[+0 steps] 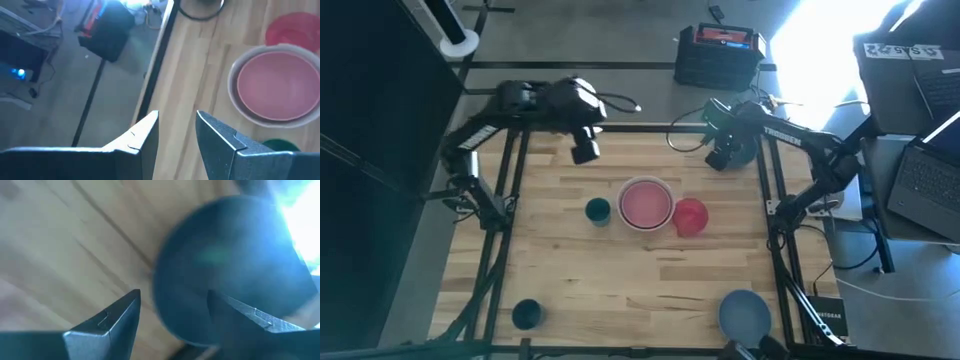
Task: Nest bowls inside each other
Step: Stack the green bowl on top of the pink bowl
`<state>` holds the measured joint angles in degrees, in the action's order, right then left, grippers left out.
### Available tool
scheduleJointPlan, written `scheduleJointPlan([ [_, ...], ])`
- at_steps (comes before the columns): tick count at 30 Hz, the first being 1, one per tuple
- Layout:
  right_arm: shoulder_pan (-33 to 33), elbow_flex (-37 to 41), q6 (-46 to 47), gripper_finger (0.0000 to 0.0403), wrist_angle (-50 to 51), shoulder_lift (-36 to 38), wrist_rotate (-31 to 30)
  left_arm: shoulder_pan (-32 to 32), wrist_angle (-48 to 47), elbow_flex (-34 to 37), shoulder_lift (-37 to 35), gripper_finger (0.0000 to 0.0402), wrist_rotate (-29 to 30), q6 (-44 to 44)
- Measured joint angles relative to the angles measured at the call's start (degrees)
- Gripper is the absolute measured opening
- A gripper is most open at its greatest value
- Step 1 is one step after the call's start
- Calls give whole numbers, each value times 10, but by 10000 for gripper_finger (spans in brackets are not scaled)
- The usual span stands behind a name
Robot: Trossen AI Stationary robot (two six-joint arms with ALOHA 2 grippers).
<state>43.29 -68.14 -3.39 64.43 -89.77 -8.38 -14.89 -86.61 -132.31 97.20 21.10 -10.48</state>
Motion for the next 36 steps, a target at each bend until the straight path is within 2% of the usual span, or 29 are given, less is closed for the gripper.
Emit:
scheduleJointPlan([
  [3, -1, 10, 7, 216, 0, -10, 29, -12, -5, 0, -25, 111, -4, -1],
  [12, -1, 93, 27, 210, -99, -13, 44, -17, -26, 0, -53, 111, -5, 1],
  [25, -7, 131, 1, 3, -147, -23, 18, -17, -32, 1, -54, 111, -5, -15],
  [30, -88, 39, -19, 0, -57, 35, 32, -18, -32, 1, -54, 111, -5, -16],
  [33, -168, -43, -15, 0, -4, 44, 84, -18, -32, 1, -54, 111, -5, -10],
  [36, -267, -134, -11, 0, -3, 32, 95, -21, -33, 1, -54, 111, -5, 0],
])
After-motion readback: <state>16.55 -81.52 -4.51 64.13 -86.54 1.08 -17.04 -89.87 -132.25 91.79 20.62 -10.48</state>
